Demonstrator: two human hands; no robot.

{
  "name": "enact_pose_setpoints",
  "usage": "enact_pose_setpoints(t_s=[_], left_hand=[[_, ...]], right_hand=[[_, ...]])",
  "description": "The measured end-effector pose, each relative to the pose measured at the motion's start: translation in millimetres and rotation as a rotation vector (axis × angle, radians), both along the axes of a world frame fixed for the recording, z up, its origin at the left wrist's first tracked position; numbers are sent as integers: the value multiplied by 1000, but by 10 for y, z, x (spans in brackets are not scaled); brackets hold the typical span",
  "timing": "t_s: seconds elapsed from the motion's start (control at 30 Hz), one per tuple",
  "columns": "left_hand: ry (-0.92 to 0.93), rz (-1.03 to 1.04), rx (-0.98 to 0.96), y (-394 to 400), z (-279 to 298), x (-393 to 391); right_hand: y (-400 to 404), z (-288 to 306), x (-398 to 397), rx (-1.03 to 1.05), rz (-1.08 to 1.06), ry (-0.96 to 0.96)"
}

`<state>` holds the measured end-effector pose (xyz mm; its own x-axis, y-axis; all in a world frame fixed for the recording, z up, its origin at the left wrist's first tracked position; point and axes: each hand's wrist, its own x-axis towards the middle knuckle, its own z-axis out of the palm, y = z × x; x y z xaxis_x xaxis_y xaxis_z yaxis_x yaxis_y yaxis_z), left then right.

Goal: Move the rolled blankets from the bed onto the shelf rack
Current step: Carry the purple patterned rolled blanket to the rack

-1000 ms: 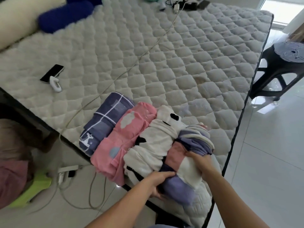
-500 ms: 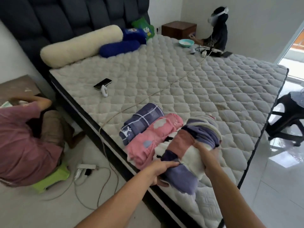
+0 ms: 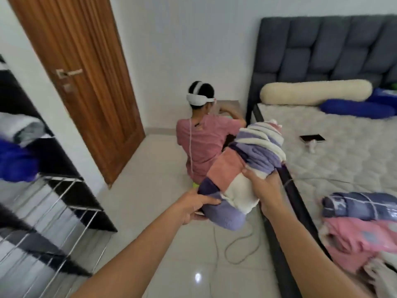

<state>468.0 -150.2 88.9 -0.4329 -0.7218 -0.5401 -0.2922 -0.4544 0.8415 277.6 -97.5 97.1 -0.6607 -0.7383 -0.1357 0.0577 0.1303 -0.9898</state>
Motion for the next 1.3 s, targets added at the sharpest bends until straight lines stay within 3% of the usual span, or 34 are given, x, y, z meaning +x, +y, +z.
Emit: enact_pose_setpoints(t_s=[0.13,0.43,0.63,0.83,1.03,1.13,1.3], left_hand=[[128,354,-93,-196,175,1191],[305,946,-154,-122,96,3434],[302,1263,-241,-59,67,4556],[330,1542,-315,9,-11,5296],[174,1683,-359,156,18,5711],[98,1652,-394,79,136,5908],[96,1648,-295,-127,238,6236]], right_hand=[[-662,333,1126,-129,303,93],[-1503,778,3794,-398,932,358],[-1855,850,5275,-486,1326,427],[-2147,806,6485,-520,1647,378],[-2180,760,7430,-445,1834,334],[-2280,826,7840,-391,1811,282],[-2417,830,8335,-280,1776,409]])
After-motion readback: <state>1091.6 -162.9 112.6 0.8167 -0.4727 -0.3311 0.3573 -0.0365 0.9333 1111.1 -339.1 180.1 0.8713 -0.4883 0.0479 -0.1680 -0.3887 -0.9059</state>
